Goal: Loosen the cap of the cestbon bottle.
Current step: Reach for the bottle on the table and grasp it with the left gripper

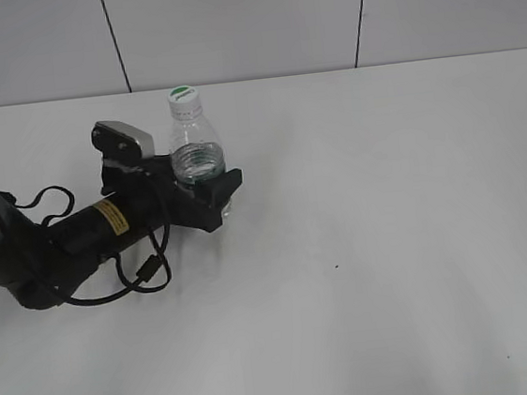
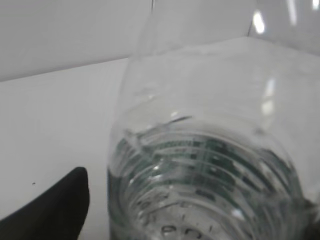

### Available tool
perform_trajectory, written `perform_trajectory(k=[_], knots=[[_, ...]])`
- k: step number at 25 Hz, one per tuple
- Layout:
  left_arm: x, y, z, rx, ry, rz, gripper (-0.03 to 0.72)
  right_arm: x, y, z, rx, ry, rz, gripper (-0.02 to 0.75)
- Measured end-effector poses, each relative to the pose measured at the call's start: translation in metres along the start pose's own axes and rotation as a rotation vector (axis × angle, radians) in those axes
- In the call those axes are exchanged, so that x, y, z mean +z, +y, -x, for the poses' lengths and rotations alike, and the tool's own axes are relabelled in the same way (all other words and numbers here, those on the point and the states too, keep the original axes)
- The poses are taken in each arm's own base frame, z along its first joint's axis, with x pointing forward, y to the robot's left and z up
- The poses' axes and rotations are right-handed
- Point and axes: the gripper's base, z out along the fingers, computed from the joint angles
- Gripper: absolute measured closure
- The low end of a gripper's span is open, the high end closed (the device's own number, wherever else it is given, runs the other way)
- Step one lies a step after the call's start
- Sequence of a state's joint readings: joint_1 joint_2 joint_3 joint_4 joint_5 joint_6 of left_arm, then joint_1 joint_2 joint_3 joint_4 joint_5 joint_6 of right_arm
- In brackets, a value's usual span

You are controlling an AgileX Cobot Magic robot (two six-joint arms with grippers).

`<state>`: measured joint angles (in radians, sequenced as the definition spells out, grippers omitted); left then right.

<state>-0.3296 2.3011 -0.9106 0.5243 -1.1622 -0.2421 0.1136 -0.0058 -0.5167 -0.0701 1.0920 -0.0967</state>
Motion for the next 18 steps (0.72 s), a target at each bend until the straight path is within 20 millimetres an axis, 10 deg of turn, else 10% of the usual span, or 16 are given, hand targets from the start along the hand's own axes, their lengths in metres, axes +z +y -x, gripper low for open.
perform_trajectory(k=[5,18], knots=[[0.0,-0.0007,-0.0001,0.003,0.001,-0.008,0.287,0.0,0.0,0.0,0.0,0.0,0.0,0.148],[-0.0034,-0.0058,0.0006,0.06,0.016,-0.118,0.287,0.0,0.0,0.0,0.0,0.0,0.0,0.148]])
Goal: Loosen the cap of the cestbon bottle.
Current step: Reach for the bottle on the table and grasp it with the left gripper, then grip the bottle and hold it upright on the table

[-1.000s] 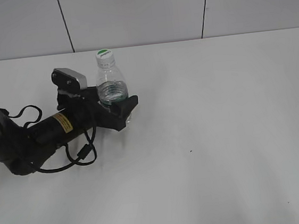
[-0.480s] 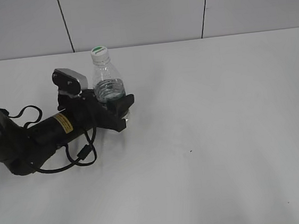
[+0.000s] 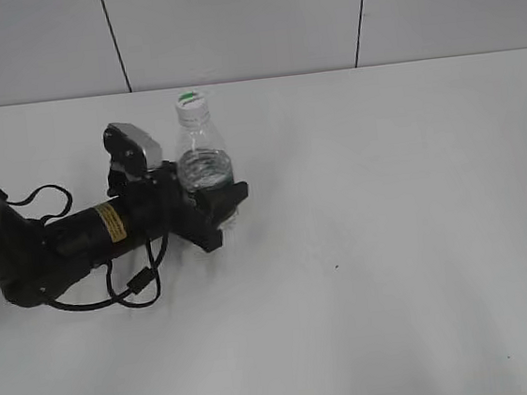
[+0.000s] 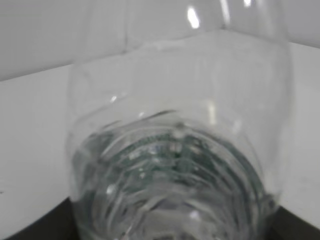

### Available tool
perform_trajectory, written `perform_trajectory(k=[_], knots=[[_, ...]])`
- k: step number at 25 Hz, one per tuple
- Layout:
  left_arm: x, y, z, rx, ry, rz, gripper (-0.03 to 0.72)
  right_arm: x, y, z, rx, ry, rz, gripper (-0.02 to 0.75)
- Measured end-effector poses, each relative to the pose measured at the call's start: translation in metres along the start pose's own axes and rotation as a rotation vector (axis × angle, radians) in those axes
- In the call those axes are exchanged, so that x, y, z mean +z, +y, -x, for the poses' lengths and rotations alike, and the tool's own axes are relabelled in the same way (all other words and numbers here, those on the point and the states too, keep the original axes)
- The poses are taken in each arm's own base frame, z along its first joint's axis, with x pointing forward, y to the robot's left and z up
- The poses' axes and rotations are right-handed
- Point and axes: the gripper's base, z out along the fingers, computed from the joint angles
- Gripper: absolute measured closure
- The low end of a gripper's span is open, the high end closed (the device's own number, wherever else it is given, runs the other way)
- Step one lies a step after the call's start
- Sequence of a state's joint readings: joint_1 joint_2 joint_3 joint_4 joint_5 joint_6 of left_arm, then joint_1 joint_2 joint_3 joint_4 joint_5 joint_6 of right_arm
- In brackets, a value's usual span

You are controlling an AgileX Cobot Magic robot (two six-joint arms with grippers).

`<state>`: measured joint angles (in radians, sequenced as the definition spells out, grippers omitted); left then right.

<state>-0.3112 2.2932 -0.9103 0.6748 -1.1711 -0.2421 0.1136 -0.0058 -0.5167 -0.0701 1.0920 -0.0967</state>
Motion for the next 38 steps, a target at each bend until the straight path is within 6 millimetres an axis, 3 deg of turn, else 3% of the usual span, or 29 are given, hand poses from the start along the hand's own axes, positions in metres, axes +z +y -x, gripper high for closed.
perform_trajectory(k=[7,10,15,25,38], knots=[[-0.006,-0.026,0.012,0.17,0.031,-0.299,0.287,0.0,0.0,0.0,0.0,0.0,0.0,0.148],[-0.007,-0.031,0.01,0.159,0.053,-0.355,0.287,0.0,0.0,0.0,0.0,0.0,0.0,0.148],[-0.007,-0.033,0.009,0.017,0.086,-0.364,0.287,0.0,0.0,0.0,0.0,0.0,0.0,0.148],[-0.001,-0.045,0.002,0.041,0.097,-0.397,0.287,0.0,0.0,0.0,0.0,0.0,0.0,0.148],[0.001,-0.045,-0.005,0.028,0.061,-0.377,0.287,0.0,0.0,0.0,0.0,0.0,0.0,0.148]])
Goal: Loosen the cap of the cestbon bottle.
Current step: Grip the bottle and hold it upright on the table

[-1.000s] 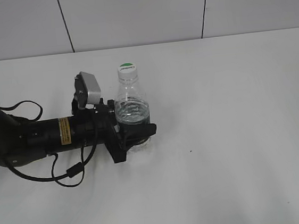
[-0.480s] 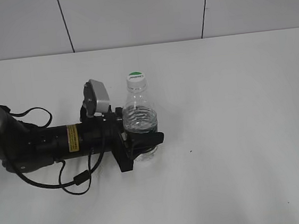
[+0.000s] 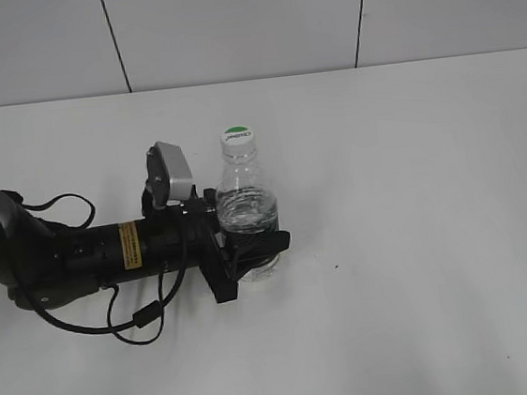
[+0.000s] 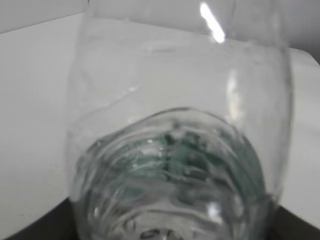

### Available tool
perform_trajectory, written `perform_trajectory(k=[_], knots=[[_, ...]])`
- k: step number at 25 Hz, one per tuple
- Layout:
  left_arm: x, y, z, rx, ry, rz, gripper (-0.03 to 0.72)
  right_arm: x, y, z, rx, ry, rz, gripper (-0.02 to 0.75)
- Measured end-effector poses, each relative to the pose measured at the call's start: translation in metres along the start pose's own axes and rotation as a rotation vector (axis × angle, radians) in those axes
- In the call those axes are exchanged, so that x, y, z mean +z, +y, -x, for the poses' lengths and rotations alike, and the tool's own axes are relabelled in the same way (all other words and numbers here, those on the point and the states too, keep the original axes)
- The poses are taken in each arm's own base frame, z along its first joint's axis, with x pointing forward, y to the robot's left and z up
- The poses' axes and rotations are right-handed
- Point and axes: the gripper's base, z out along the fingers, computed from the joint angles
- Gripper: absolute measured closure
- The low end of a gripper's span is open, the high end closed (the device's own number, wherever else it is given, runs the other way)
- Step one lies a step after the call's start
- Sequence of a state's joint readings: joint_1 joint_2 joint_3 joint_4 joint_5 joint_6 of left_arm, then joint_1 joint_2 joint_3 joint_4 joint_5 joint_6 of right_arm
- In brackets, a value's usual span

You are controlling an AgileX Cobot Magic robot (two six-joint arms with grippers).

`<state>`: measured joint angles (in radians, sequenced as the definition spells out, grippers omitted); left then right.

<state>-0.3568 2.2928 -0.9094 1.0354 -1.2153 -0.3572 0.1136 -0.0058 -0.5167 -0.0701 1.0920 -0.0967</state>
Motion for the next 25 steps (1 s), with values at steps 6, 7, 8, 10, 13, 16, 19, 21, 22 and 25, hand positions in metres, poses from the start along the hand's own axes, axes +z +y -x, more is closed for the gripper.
perform_trajectory(k=[6,7,8,10,13,16,19,21,22,25], knots=[[0.0,0.0001,0.0001,0.0,-0.001,0.001,0.287,0.0,0.0,0.0,0.0,0.0,0.0,0.148],[0.0,0.0001,0.0001,0.0,-0.001,0.001,0.287,0.0,0.0,0.0,0.0,0.0,0.0,0.148],[0.0,0.0001,0.0001,0.0,-0.001,0.001,0.287,0.0,0.0,0.0,0.0,0.0,0.0,0.148],[0.0,0.0,0.0001,0.001,-0.001,0.0,0.287,0.0,0.0,0.0,0.0,0.0,0.0,0.148],[0.0,0.0,0.0001,0.002,-0.001,0.0,0.287,0.0,0.0,0.0,0.0,0.0,0.0,0.148],[0.0,-0.0003,0.0,0.004,0.0,-0.003,0.287,0.0,0.0,0.0,0.0,0.0,0.0,0.148],[0.0,-0.0003,0.0,0.005,0.0,-0.003,0.287,0.0,0.0,0.0,0.0,0.0,0.0,0.148],[0.0,-0.0004,0.0,0.005,0.0,-0.004,0.287,0.0,0.0,0.0,0.0,0.0,0.0,0.148],[0.0,-0.0004,0.0,0.005,0.0,-0.004,0.287,0.0,0.0,0.0,0.0,0.0,0.0,0.148],[0.0,-0.0004,0.0001,0.005,-0.001,-0.004,0.287,0.0,0.0,0.0,0.0,0.0,0.0,0.148]])
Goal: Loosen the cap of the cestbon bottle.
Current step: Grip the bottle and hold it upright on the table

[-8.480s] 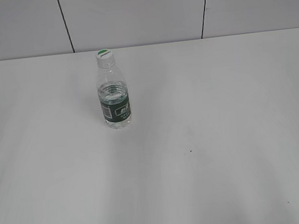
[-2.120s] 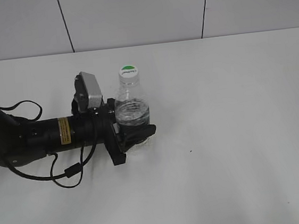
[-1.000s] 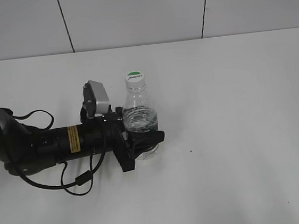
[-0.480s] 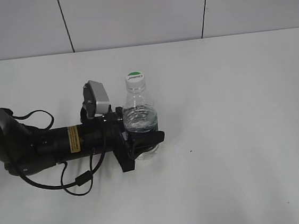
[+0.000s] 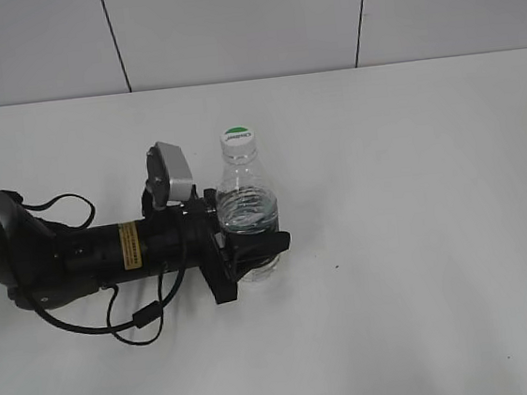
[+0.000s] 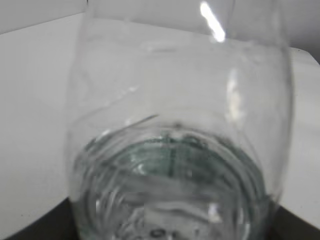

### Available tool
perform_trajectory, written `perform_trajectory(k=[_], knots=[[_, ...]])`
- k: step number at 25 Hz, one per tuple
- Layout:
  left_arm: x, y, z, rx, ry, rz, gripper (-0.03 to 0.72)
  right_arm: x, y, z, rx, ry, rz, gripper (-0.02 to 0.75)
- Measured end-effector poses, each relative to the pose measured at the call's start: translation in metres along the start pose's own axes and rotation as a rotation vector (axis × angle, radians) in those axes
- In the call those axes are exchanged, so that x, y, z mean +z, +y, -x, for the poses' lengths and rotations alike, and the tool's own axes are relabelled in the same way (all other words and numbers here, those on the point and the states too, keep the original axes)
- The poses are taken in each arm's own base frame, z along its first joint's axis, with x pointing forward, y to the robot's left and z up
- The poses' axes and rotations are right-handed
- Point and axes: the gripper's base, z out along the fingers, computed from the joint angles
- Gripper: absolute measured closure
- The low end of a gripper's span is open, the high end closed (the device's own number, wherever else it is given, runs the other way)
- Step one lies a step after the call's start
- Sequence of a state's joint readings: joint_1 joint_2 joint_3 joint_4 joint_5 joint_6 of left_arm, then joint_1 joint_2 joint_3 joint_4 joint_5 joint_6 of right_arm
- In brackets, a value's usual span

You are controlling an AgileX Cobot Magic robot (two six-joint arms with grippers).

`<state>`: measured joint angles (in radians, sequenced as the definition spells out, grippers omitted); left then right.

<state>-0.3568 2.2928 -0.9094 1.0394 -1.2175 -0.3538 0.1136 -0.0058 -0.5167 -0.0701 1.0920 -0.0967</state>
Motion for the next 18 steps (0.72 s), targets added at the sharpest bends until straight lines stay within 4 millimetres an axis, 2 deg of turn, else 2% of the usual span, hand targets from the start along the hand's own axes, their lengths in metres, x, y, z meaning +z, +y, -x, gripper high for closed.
perform_trajectory(k=[4,7,12,18], knots=[[0.0,0.0,0.0,0.0,0.0,0.0,0.287,0.002,0.0,0.002,-0.025,0.012,0.005,0.148],[0.0,0.0,0.0,0.0,0.0,0.0,0.287,0.007,0.0,0.018,-0.062,0.058,0.029,0.148],[0.0,0.0,0.0,0.0,0.0,0.0,0.287,0.022,-0.004,0.066,-0.072,0.15,0.055,0.148],[0.0,0.0,0.0,0.0,0.0,0.0,0.287,0.05,-0.001,0.142,0.006,0.204,0.187,0.148]])
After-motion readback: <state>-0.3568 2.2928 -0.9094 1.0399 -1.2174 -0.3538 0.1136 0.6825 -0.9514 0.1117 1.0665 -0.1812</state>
